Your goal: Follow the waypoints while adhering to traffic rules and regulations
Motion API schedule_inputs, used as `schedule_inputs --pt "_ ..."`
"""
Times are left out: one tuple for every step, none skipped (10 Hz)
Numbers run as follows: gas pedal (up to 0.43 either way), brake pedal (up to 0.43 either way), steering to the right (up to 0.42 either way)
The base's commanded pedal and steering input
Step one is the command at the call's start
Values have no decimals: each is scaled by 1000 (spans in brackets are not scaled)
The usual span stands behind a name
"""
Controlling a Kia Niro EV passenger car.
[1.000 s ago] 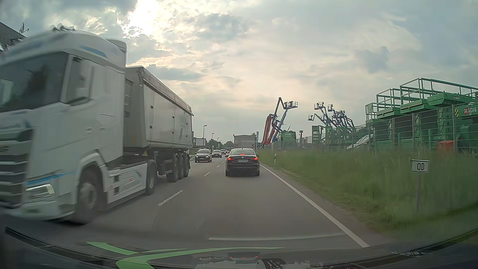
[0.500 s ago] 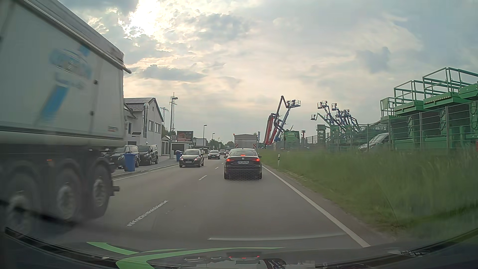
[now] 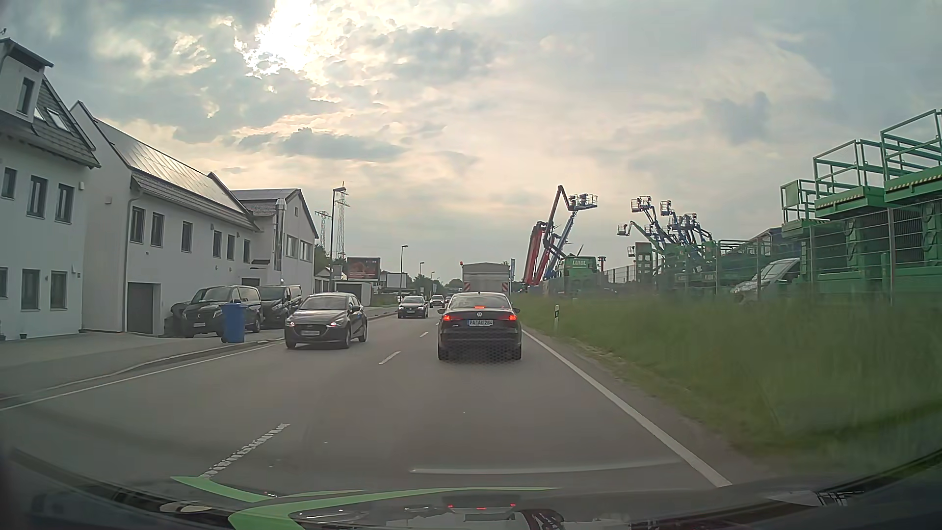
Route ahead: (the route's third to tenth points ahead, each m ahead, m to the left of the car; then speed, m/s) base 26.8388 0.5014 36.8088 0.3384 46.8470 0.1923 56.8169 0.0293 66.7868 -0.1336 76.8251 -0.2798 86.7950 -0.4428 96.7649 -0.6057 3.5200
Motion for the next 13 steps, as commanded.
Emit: schedule_inputs --pt "0 49 -6" --pt "0 49 -6" --pt "0 43 -6" --pt "0 37 -6" --pt "0 30 -6" --pt "0 30 -6" --pt "0 30 -6" --pt "0 24 -6" --pt "0 24 -6" --pt "0 24 -5" --pt "0 24 -6" --pt "0 49 -5" --pt "0 85 -5"
